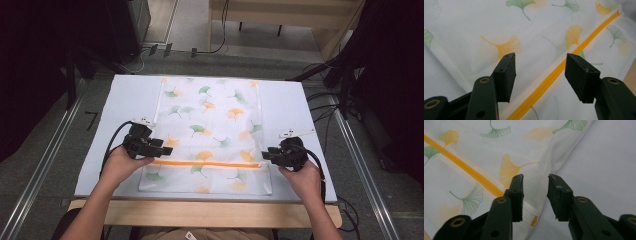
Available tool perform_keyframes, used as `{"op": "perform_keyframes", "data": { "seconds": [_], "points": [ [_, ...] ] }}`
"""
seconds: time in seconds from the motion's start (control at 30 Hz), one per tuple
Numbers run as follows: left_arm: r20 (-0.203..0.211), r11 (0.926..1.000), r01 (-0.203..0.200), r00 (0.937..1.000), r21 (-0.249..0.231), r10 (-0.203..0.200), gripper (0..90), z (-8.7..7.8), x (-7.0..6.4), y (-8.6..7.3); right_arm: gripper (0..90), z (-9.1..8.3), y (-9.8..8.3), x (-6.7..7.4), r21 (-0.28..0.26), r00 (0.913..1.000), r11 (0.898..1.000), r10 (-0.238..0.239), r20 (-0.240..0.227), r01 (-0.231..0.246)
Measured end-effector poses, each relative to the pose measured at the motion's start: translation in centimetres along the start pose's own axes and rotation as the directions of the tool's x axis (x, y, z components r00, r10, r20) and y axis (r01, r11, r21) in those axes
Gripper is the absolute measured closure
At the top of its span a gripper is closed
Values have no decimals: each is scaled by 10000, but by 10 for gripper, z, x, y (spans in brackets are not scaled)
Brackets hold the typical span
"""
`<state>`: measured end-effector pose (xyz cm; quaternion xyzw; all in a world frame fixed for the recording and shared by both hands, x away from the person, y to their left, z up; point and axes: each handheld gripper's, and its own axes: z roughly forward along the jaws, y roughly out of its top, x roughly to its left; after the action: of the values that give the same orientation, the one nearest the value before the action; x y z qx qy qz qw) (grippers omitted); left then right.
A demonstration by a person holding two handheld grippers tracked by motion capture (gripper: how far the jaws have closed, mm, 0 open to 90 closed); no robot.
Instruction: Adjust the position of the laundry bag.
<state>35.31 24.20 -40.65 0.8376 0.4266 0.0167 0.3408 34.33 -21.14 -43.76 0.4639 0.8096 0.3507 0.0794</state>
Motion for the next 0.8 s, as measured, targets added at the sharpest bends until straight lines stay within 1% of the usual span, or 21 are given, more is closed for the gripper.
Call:
{"op": "perform_keyframes", "data": {
  "seconds": [0.03,0.07,0.1,0.13,0.17,0.2,0.23,0.27,0.3,0.33,0.37,0.4,0.47,0.63,0.67,0.8],
  "points": [
    [0,10000,0,10000,0,0,426,0,0,0,698,0,0,0,0,10000,10000,0,0,0],
    [89,9999,-102,9999,-17,102,425,2,-2,2,792,1,-2,-2,96,10000,9999,61,43,-61],
    [89,9999,-102,9999,-17,102,425,2,-2,2,792,1,-2,-2,96,10000,9999,61,43,-61],
    [178,9999,-134,9998,-21,134,424,5,-5,4,879,4,-3,-5,241,9992,9990,370,-146,-366],
    [178,9999,-134,9998,-21,134,422,5,-5,4,879,4,-3,-5,241,9992,9990,370,-146,-366],
    [199,9998,-199,9996,11,199,421,7,-6,5,900,7,-4,-6,419,9984,9979,496,-261,-485],
    [240,9996,-266,9994,41,265,421,8,-7,6,900,7,-4,-6,419,9984,9979,496,-261,-485],
    [274,9992,-387,9989,129,384,419,12,-10,8,900,11,-4,-5,593,9991,9976,374,-204,-362],
    [297,9992,-379,9989,139,375,418,13,-11,8,900,13,-5,-5,686,9988,9969,411,-264,-392],
    [325,9988,-457,9985,174,451,417,15,-12,9,900,15,-5,-6,741,9986,9965,404,-344,-377],
    [325,9988,-457,9985,174,451,416,15,-12,9,900,15,-5,-6,741,9986,9965,404,-344,-377],
    [349,9985,-500,9982,230,492,416,17,-13,10,900,19,-6,-7,894,9981,9950,471,-399,-434],
    [356,9982,-551,9979,236,542,415,19,-14,11,900,22,-6,-7,970,9983,9946,424,-405,-383],
    [400,9979,-587,9975,258,577,414,20,-14,12,900,24,-7,-7,1028,9980,9940,420,-463,-371],
    [410,9979,-595,9974,236,585,414,21,-14,13,900,25,-8,-5,995,9968,9944,422,-672,-354],
    [417,9976,-658,9970,230,648,410,22,-16,14,900,25,-7,2,995,9966,9948,297,-773,-219]
  ]
}}
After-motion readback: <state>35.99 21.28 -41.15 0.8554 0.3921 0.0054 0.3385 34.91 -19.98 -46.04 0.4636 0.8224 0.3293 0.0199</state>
